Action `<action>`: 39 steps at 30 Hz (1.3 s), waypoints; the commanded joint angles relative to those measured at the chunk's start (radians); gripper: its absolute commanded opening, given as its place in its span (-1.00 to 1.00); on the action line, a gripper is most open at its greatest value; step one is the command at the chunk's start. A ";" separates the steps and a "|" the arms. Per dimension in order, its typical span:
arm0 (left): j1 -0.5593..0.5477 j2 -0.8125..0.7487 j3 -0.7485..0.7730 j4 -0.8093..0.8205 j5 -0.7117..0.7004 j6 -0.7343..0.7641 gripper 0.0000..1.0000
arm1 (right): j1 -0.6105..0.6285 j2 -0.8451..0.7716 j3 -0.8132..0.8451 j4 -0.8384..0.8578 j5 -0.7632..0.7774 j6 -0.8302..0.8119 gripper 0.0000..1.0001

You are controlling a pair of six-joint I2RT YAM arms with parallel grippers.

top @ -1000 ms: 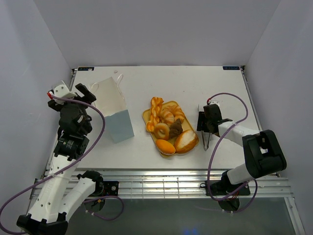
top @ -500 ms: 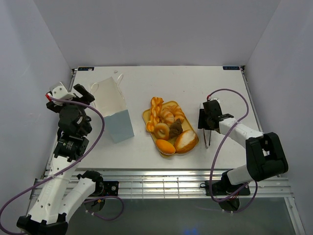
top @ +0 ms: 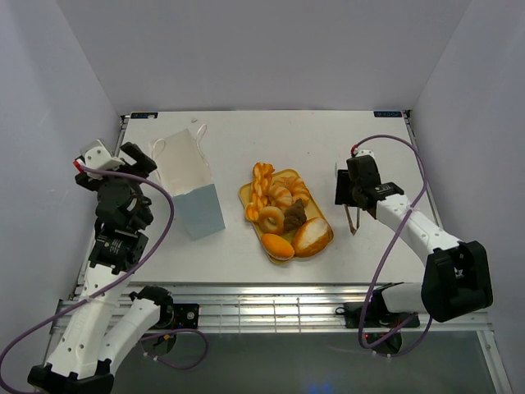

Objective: Place the fake bread into the paper bag

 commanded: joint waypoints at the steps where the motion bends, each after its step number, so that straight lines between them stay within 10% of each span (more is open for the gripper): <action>1: -0.007 -0.013 -0.009 0.013 -0.014 0.016 0.87 | 0.003 -0.042 0.071 -0.046 -0.015 -0.031 0.33; 39: -0.008 -0.025 -0.061 0.067 -0.050 0.056 0.86 | 0.152 -0.373 0.165 -0.400 -0.435 -0.069 0.40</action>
